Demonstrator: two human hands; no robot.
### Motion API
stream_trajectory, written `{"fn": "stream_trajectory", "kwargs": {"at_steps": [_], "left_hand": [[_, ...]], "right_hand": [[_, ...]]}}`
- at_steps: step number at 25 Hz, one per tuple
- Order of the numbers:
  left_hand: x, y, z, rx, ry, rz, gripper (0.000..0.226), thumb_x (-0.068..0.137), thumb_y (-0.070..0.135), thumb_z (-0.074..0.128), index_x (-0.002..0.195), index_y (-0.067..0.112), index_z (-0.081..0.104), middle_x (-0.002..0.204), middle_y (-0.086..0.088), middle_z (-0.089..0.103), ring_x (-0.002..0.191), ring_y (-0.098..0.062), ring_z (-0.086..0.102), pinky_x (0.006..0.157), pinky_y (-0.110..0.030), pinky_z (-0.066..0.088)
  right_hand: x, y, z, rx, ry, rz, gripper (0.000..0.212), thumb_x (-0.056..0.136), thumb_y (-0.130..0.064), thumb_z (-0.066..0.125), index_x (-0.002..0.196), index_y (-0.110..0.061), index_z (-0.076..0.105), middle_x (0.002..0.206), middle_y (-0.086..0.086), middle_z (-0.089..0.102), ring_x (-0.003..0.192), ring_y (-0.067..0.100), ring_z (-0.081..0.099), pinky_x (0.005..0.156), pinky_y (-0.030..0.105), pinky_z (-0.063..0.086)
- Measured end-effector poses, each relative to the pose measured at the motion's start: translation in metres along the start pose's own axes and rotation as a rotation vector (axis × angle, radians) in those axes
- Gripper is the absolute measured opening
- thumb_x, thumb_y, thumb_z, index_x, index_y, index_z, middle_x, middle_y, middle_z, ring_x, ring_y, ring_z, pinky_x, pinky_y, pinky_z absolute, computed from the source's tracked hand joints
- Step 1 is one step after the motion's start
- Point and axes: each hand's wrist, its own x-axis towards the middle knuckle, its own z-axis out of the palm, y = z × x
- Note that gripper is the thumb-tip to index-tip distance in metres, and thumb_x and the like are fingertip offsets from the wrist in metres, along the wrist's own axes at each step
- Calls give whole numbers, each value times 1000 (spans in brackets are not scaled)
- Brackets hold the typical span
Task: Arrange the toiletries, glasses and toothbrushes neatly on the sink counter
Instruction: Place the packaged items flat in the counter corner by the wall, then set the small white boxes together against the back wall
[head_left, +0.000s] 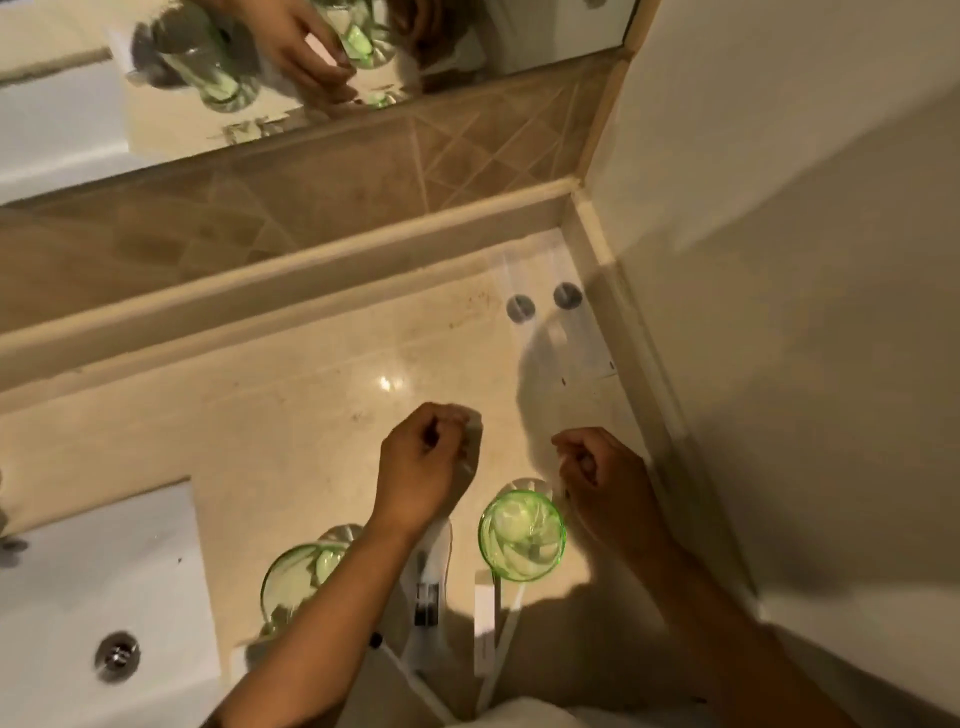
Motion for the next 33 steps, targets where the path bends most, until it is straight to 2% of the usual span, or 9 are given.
{"fn": "stream_trajectory", "kwargs": {"at_steps": [3, 8, 13, 18, 23, 26, 27, 30, 33], "left_hand": [[-49, -25, -9, -84, 45, -110, 27, 97, 7, 54, 83, 23, 71, 76, 3, 72, 71, -18, 67, 70, -30, 51], [-124, -61, -17, -95, 85, -137, 26, 96, 9, 55, 78, 20, 70, 71, 3, 69, 71, -20, 65, 70, -35, 51], [-167, -99, -30, -65, 53, -222, 22, 94, 14, 57, 78, 20, 71, 68, 6, 70, 64, -9, 63, 65, -29, 49], [-197, -126, -53, -54, 16, -246, 23, 95, 18, 55, 79, 20, 71, 74, 2, 72, 72, -17, 67, 71, -29, 54], [-213, -143, -64, -78, -56, -286, 22, 83, 32, 51, 83, 22, 71, 79, 1, 74, 80, -28, 70, 78, -47, 59], [-219, -145, -68, -92, -98, -270, 18, 86, 25, 54, 85, 20, 71, 82, -6, 74, 78, -31, 70, 72, -45, 60], [-218, -146, -69, -106, -104, -270, 16, 88, 21, 55, 87, 17, 71, 85, -12, 73, 76, -30, 69, 68, -41, 59], [-216, -142, -72, -151, -161, -274, 15, 91, 24, 63, 97, 12, 70, 92, -19, 72, 73, -22, 68, 66, -32, 56], [-213, -131, -75, -266, -206, -259, 35, 85, 37, 74, 109, 12, 68, 97, -13, 74, 74, -21, 72, 68, -34, 59]], "right_hand": [[-26, 2, -6, 68, -5, 35, 20, 89, -3, 63, 98, -20, 70, 93, -2, 71, 82, 3, 63, 75, 8, 45], [-86, 3, -3, 38, -31, 207, 9, 92, -18, 67, 90, -26, 68, 80, -12, 68, 72, -2, 61, 62, 16, 44], [-133, 1, 20, -145, -199, 199, 8, 95, -24, 63, 92, -23, 70, 84, -14, 66, 76, -4, 59, 60, 8, 40], [-158, -16, 41, -231, -269, 142, 13, 98, -27, 58, 98, -20, 69, 87, -9, 66, 72, -2, 57, 59, 7, 37], [-167, -27, 64, -242, -207, 53, 35, 94, -47, 61, 102, -13, 69, 88, -2, 67, 75, 15, 62, 65, 24, 47], [-175, -30, 70, -224, -245, 50, 69, 80, -83, 40, 82, -17, 61, 76, 1, 65, 67, 17, 59, 58, 25, 47], [-176, -32, 69, -221, -229, 30, 69, 80, -83, 38, 78, -16, 58, 73, 3, 65, 65, 17, 57, 55, 23, 44], [-181, -50, 61, -208, -248, 108, 36, 91, -45, 53, 78, -13, 61, 71, 4, 64, 64, 18, 55, 62, 29, 46], [-189, -62, 60, -55, -329, 109, 27, 93, -30, 53, 81, -10, 67, 68, 6, 66, 63, 18, 59, 67, 40, 53]]}}
